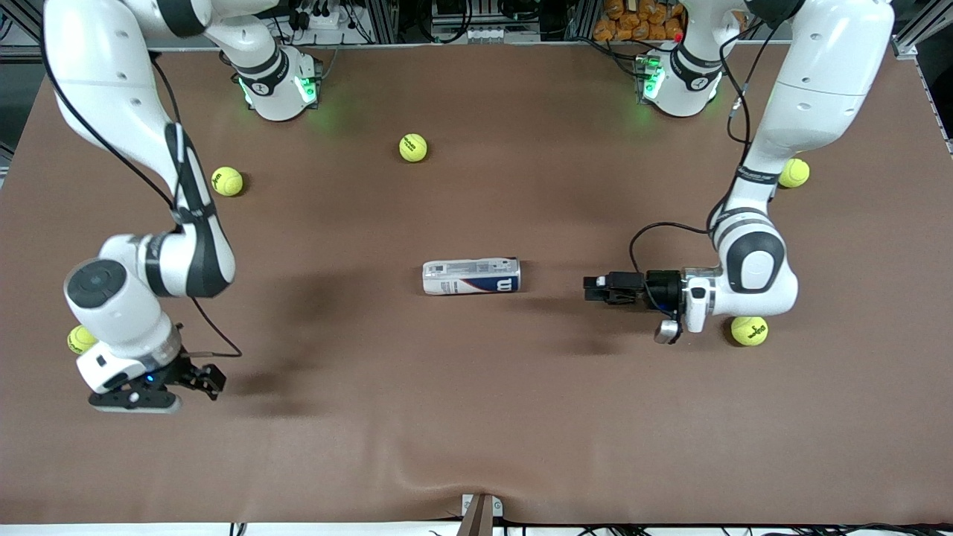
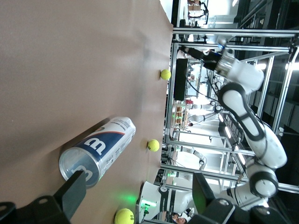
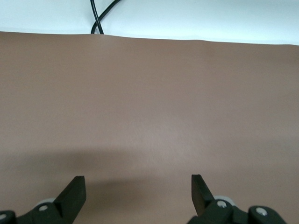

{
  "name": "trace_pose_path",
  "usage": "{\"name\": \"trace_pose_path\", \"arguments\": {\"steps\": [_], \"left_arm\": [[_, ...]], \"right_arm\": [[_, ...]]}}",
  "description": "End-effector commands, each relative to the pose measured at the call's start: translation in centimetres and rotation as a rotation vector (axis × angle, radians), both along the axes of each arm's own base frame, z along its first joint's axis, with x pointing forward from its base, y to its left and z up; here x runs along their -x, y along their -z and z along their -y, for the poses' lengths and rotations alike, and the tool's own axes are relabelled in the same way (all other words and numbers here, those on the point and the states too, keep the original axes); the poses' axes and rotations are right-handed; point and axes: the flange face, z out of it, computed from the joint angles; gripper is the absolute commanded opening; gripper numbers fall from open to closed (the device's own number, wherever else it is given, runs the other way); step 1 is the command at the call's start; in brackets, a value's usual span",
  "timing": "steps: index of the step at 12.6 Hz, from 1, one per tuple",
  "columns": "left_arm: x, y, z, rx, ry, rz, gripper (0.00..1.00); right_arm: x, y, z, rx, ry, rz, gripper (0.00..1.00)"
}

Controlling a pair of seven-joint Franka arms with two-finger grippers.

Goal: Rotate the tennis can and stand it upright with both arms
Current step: 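Grasp the can's end with the left gripper while the right gripper retracts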

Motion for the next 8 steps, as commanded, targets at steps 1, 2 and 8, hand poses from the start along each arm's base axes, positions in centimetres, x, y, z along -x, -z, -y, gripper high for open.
{"name": "trace_pose_path", "arguments": {"steps": [1,2,8], "left_arm": [[0.7,1.5,1.9,0.035,-0.052,-0.009,1.0],[1.0,1.7,3.1,0.04,-0.056,-0.016,1.0],[2.6,5.7,7.9,0.011,-0.118,-0.045,1.0]], "right_arm": [[5.3,-4.7,0.6,-0.047,0.025,-0.043,1.0],[6.1,-6.6,1.2,-0.051,0.045,-0.099,1.0],[10.4,-17.4,3.8,-0.075,0.112,-0.297,1.0]]}}
